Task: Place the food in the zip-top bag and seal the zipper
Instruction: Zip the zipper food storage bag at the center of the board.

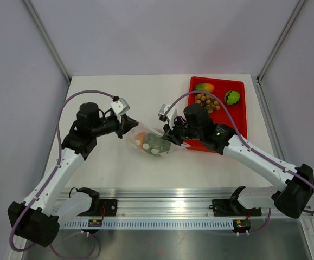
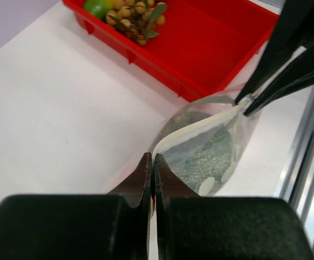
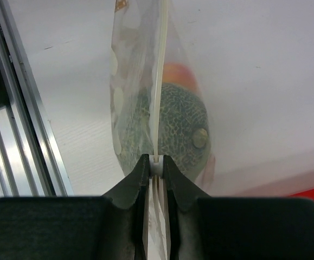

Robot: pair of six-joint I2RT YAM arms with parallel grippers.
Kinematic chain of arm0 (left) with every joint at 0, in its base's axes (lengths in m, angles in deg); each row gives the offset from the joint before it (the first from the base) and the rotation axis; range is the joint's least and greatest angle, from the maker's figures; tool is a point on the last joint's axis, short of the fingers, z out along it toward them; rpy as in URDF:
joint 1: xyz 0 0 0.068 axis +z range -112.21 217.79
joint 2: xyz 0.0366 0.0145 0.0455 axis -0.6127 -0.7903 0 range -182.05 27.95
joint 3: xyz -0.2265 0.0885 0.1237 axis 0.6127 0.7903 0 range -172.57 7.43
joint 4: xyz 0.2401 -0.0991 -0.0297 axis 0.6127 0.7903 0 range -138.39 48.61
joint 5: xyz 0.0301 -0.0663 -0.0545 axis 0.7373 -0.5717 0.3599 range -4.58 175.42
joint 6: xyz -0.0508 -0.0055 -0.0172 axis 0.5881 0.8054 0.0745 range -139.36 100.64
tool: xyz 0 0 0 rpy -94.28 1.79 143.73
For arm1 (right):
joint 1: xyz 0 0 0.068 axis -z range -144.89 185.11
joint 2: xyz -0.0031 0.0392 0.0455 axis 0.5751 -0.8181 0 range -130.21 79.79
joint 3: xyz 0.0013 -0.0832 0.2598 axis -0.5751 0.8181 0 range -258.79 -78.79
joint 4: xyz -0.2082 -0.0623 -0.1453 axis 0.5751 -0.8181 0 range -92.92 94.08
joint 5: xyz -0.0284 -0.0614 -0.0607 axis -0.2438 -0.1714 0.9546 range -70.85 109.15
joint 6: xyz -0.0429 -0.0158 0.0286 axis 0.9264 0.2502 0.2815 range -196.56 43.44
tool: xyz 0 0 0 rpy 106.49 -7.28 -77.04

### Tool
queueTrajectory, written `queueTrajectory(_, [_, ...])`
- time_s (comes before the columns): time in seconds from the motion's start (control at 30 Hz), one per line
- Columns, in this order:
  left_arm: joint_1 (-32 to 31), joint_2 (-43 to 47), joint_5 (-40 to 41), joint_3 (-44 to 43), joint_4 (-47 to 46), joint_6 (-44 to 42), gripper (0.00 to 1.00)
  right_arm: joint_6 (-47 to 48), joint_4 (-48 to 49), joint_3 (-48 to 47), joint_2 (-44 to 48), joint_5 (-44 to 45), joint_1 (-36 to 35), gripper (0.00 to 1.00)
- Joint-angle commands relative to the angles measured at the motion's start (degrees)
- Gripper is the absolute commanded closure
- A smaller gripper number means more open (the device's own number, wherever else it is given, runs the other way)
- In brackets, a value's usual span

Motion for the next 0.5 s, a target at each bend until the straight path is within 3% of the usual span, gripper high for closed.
queueTrajectory(0.0, [3.7,1.2,7.5,-2.7,-3.5,-0.7,1.0,0.8,-2.8,-1.0,1.4,1.7,0.4,0.99])
queueTrajectory(0.47, [10.3,-1.4,8.7,-2.9,-7.8,2.6,1.0,-1.8,-7.7,5.5,9.1,7.8,0.4,0.99])
